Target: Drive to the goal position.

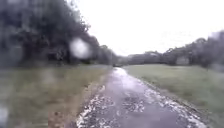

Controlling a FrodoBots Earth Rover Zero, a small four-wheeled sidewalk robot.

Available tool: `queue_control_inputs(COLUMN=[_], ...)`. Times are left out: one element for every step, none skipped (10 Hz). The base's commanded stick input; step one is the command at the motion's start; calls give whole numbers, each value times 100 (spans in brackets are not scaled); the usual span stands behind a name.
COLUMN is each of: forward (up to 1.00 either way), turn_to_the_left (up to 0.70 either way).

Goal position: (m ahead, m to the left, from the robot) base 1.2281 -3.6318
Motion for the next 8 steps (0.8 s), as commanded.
queue_control_inputs(forward=[70, 70, 70, 70, 70, 70, 70, 70], turn_to_the_left=[0, 0, 0, 0, 0, 0, 0, 0])
